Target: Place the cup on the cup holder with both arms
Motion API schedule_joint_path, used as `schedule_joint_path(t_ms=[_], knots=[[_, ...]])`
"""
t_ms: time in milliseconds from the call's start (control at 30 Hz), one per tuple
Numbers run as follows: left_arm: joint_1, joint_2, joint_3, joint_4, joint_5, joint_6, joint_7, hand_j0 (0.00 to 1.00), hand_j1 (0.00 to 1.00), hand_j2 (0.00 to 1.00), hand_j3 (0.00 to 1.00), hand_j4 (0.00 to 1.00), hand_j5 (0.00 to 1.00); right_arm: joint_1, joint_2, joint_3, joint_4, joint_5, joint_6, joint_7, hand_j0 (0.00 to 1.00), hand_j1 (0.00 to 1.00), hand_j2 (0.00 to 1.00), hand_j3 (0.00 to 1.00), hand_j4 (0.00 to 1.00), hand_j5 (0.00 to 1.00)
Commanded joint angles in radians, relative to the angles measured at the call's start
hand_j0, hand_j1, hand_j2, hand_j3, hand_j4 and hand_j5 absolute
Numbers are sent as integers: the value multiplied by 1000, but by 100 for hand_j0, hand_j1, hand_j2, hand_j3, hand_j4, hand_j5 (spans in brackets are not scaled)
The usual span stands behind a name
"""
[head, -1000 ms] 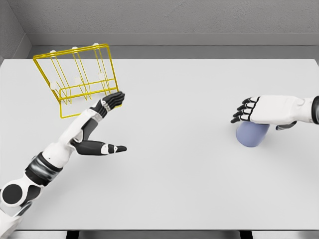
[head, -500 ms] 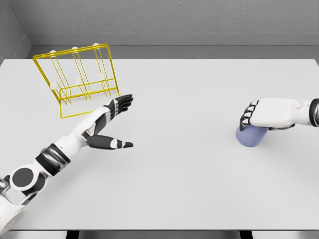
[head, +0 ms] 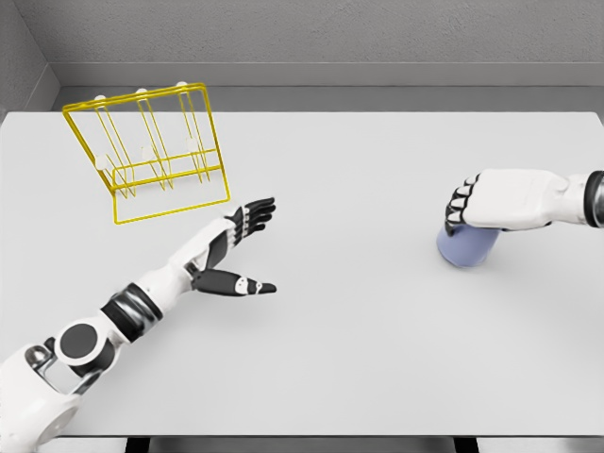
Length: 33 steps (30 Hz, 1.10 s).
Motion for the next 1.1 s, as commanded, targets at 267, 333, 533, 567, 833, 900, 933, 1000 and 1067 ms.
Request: schedule_joint_path(t_ms=[267, 333, 533, 567, 833, 900, 933, 1000, 1067], knots=[[0, -12, -3, 53, 8, -1, 0, 100, 100, 100, 100, 100, 100, -18, 90, 2, -48, -7, 2, 0, 57, 57, 57, 57, 57, 57], [0, -12, -3, 58, 7, -1, 0, 100, 100, 100, 100, 100, 100, -34, 107, 2, -48, -7, 2, 0, 57, 57, 57, 57, 57, 57], [0, -8, 0, 58, 5, -1, 0, 100, 100, 100, 100, 100, 100, -35, 156, 2, -48, -7, 2, 0, 57, 57, 57, 57, 57, 57], [0, -6, 0, 58, 5, -1, 0, 100, 100, 100, 100, 100, 100, -35, 164, 2, -48, -7, 2, 0, 57, 57, 57, 57, 57, 57], [-2, -8, 3, 66, 7, -1, 0, 100, 100, 100, 100, 100, 100, -46, 258, 12, -48, -22, 2, 0, 57, 57, 57, 57, 57, 57], [-6, -8, 3, 66, 8, -1, 0, 100, 100, 100, 100, 100, 100, -46, 276, 12, -48, -22, 2, 0, 57, 57, 57, 57, 57, 57], [-6, -8, 3, 66, 8, -1, 0, 100, 100, 100, 100, 100, 100, -46, 284, 14, -48, -22, 2, 0, 57, 57, 57, 57, 57, 57], [-8, -8, 3, 67, 8, -1, 0, 100, 100, 100, 100, 100, 100, -46, 301, 15, -48, -22, 2, 0, 57, 57, 57, 57, 57, 57], [-8, -8, 3, 69, 7, -1, 0, 100, 100, 100, 100, 100, 100, -46, 314, 31, -48, -22, 2, 0, 57, 57, 57, 57, 57, 57]])
